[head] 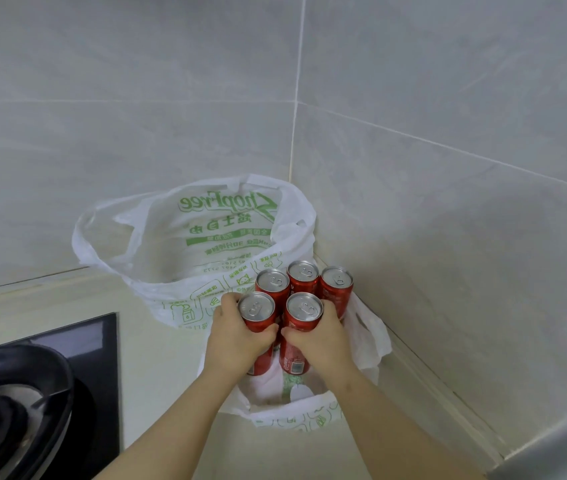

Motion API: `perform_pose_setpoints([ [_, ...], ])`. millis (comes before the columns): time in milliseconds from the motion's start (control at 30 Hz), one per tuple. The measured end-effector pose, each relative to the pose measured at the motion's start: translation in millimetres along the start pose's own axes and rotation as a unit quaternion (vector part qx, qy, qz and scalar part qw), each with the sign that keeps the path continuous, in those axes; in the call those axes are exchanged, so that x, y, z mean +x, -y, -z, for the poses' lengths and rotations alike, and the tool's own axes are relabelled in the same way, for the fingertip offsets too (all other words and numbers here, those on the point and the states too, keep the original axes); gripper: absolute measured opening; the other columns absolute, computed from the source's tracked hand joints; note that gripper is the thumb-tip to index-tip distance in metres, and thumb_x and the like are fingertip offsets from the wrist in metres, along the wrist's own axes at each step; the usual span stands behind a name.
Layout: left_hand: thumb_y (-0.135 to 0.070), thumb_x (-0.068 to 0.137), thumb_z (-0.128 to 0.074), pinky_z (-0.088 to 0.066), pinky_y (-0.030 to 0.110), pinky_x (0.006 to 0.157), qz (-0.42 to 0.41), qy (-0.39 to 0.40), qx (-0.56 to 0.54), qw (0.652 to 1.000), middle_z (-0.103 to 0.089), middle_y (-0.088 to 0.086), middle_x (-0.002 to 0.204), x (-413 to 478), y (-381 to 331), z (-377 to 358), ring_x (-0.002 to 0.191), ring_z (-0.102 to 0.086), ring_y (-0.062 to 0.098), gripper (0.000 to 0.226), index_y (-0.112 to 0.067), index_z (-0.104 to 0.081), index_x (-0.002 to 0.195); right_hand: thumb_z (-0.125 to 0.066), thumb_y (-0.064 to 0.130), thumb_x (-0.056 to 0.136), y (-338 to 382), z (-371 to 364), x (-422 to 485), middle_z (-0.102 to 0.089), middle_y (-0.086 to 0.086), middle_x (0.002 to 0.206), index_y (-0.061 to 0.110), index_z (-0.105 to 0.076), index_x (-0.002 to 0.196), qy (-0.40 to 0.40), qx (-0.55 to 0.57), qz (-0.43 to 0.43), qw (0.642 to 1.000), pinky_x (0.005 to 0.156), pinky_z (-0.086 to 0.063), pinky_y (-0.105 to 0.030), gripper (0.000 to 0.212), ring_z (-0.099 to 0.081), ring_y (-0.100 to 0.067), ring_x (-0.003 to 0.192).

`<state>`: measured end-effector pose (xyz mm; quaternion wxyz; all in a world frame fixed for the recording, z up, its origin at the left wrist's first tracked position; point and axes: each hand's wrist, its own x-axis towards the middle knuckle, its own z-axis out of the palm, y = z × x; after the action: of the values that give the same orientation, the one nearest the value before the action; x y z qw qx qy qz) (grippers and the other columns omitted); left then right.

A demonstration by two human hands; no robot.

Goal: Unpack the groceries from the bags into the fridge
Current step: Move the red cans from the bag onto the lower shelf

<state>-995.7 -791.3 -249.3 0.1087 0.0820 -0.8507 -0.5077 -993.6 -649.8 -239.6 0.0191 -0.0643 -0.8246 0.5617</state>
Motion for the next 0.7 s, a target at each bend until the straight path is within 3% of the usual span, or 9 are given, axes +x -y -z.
perform_pose_setpoints([
  [200,-0.030,0.056,-0.079,-0.047,0.034,0.084,0.002,0.018,-0.016,1.000,-0.056,0.003,0.109,1.7,5.8,-0.6,0.100,-0.056,0.020,0.061,-0.024,-0.041,0.103,-0.077,0.012,0.065,-17.4,-5.1,3.0,-0.058,0.017,0.091,0.032,-0.043,0.105,0.015,0.027,-0.027,0.999,0.080,-0.044,-0.024,0.056,-0.059,-0.005,0.088],
  [333,-0.007,0.064,-0.079,-0.038,0.015,0.071,0.007,0.040,-0.037,0.998,-0.057,-0.009,0.099,-1.9,9.8,-2.3,0.091,-0.055,0.011,0.061,-0.026,-0.041,0.108,-0.078,0.006,0.062,-35.9,-13.4,0.1,-0.064,0.012,0.103,0.031,-0.046,0.116,0.016,0.040,-0.049,0.998,0.093,-0.048,-0.034,0.068,-0.061,-0.011,0.101],
  [400,-0.004,0.065,-0.078,-0.036,0.014,0.067,0.024,0.060,-0.037,0.997,-0.056,-0.012,0.095,-7.6,16.7,-4.4,0.089,-0.054,0.010,0.062,-0.024,-0.044,0.114,-0.079,0.008,0.058,-37.7,-13.6,1.6,-0.064,0.009,0.106,0.031,-0.047,0.116,0.023,0.054,-0.053,0.997,0.095,-0.048,-0.037,0.070,-0.061,-0.012,0.102],
  [533,-0.005,0.065,-0.079,-0.039,0.021,0.071,0.064,0.057,-0.052,0.995,-0.053,-0.018,0.092,-11.3,25.7,-10.5,0.092,-0.054,0.014,0.061,-0.022,-0.045,0.113,-0.082,0.008,0.060,-36.2,-12.7,5.2,-0.062,0.013,0.105,0.032,-0.047,0.114,0.029,0.073,-0.051,0.996,0.093,-0.047,-0.030,0.068,-0.060,-0.009,0.101],
  [700,-0.013,0.054,-0.079,-0.040,0.027,0.077,0.073,0.065,-0.055,0.994,-0.057,-0.005,0.098,-5.9,21.7,-9.8,0.092,-0.055,0.017,0.065,-0.019,-0.045,0.109,-0.081,0.008,0.063,-33.6,-11.6,2.9,-0.059,0.022,0.095,0.035,-0.046,0.108,0.021,0.066,-0.044,0.997,0.080,-0.046,-0.017,0.063,-0.058,-0.001,0.092],
])
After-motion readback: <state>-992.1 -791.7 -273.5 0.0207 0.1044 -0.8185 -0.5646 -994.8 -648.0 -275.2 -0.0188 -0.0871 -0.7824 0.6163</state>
